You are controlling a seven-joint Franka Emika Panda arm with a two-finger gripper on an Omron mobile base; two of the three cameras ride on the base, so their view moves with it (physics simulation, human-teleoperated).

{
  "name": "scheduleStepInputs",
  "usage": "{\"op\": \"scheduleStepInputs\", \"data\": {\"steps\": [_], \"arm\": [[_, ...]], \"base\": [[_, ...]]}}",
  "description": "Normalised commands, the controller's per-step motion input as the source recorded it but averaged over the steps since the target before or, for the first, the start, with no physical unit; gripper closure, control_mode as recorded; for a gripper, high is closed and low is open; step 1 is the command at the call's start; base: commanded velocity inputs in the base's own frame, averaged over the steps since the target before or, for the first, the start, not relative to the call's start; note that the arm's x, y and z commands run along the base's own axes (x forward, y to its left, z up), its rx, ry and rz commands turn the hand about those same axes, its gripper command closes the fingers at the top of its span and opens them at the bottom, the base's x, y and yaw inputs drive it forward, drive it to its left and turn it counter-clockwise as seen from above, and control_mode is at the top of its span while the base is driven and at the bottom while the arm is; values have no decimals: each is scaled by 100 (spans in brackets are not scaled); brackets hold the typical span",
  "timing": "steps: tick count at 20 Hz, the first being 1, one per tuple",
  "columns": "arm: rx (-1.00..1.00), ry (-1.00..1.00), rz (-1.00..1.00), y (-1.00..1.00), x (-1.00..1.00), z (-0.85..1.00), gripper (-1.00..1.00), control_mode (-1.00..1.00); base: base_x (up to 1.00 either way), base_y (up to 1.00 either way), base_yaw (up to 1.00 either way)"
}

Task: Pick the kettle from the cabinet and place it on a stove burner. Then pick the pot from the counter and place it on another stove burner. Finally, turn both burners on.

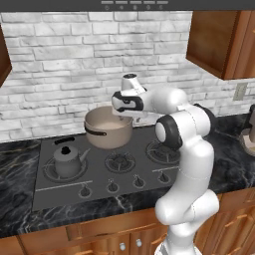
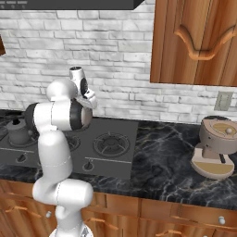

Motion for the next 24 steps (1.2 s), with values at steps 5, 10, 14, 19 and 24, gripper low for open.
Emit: {"op": "scheduleStepInputs", "data": {"steps": [5, 10, 14, 19, 24], "arm": [[0, 0, 0, -2, -11, 29, -100, -100], [-1, 0, 0, 0, -23, 41, -100, -100], [0, 0, 1, 6, -35, 26, -100, -100], [0, 0, 1, 16, -43, 6, -100, -100], [0, 0, 0, 17, -49, 0, -100, -100]], "base": [[0, 0, 0], [0, 0, 0], [0, 0, 0], [0, 0, 0], [0, 0, 0]]}}
